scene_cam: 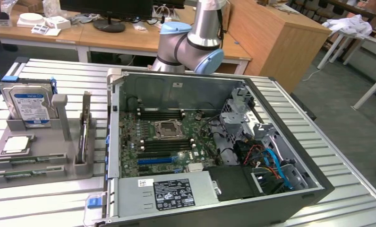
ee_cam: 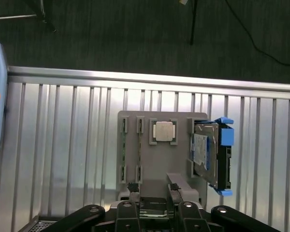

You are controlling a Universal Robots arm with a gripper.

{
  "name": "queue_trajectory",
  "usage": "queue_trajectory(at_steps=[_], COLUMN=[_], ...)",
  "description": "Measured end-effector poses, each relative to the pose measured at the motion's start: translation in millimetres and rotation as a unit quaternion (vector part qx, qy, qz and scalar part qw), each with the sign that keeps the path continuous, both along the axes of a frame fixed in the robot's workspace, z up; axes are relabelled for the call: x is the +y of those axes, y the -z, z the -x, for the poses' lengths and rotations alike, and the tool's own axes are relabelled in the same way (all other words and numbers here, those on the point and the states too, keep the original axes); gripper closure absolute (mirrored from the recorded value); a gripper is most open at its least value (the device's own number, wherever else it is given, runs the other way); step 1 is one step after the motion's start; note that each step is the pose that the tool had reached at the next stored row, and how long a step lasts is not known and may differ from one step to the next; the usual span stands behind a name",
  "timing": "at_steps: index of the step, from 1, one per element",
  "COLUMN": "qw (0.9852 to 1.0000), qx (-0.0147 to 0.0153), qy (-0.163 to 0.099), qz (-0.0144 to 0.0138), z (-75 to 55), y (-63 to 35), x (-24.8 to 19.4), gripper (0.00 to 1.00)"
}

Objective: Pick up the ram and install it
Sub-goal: 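Pick up the ram and move it above insertion slot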

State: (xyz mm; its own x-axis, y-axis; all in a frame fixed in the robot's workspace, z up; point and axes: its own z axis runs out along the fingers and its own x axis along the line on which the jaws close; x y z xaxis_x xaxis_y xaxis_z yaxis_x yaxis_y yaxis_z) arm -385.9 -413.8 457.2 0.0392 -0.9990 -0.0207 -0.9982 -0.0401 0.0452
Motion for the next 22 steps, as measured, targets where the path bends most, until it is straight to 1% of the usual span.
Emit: queue_trajectory(at_steps=[22], qw=[1.0], qx=[0.0], qy=[0.0], qz=[0.0], z=[0.0], y=[35.6], x=[-0.2], gripper=[0.64])
